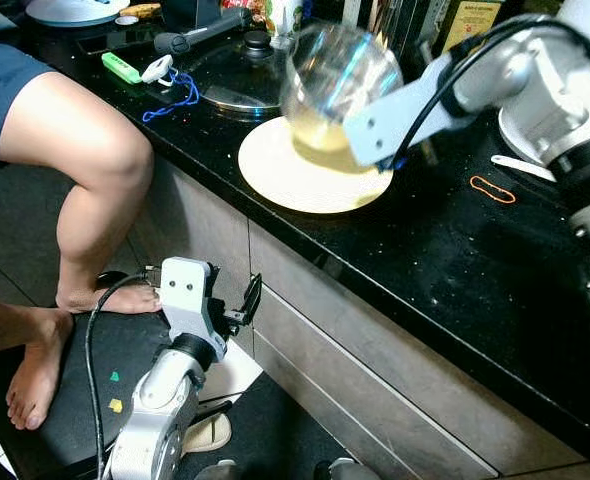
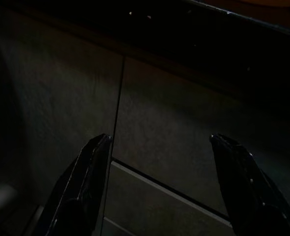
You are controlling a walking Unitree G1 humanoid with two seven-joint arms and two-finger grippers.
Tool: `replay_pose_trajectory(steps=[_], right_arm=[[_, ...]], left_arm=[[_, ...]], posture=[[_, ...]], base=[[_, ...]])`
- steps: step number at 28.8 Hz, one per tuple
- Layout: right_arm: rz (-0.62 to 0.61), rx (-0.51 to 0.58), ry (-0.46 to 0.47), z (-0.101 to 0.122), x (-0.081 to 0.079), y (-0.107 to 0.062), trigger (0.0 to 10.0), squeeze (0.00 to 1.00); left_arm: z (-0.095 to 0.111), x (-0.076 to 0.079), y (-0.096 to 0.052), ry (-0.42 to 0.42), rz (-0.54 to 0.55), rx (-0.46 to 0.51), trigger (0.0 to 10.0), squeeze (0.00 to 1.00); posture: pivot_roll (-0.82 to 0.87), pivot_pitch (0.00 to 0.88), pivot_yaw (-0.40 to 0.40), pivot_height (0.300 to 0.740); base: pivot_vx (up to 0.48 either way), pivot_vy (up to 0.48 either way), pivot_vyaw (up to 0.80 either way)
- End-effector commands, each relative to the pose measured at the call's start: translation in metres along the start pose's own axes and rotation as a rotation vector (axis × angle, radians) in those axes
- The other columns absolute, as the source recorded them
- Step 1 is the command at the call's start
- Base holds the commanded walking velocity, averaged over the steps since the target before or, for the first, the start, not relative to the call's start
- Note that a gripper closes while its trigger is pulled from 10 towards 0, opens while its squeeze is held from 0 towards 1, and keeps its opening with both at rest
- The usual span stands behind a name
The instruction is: Kitchen organization
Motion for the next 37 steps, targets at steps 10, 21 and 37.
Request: replay_pose_trajectory(steps=[10,21,37], right_arm=[[0.126,-0.056,-0.019,-0.034,-0.015,-0.026,0.0,0.00],[0.248,-0.101,0.035,-0.065,-0.032,-0.057,0.0,0.00],[0.539,-0.093,0.098,-0.091,-0.093,-0.087,0.0,0.00]], left_arm=[[-0.003,0.002,-0.002,0.000,-0.001,-0.016,10.0,0.00],[-0.006,0.003,-0.004,-0.003,-0.004,-0.022,10.0,0.00],[-0.006,0.003,-0.005,-0.012,-0.006,-0.023,10.0,0.00]], posture=[[0.03,0.077,-0.047,0.740],[0.02,0.073,-0.039,0.740],[0.00,0.082,-0.032,0.740]], base=[[0.000,0.000,0.00],[0.000,0.000,0.00],[0.000,0.000,0.00]])
Point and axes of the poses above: a point about 5 cm out from each wrist's last joint towards the gripper, its own y axis pointing out of the wrist towards the gripper, its own z axis along the axis of the wrist's last joint, x = y × z, the point moved 4 cm from there along y, pointing out of the wrist towards the gripper, and after that the axes turned 5 degrees about y, right-handed, at the moved point
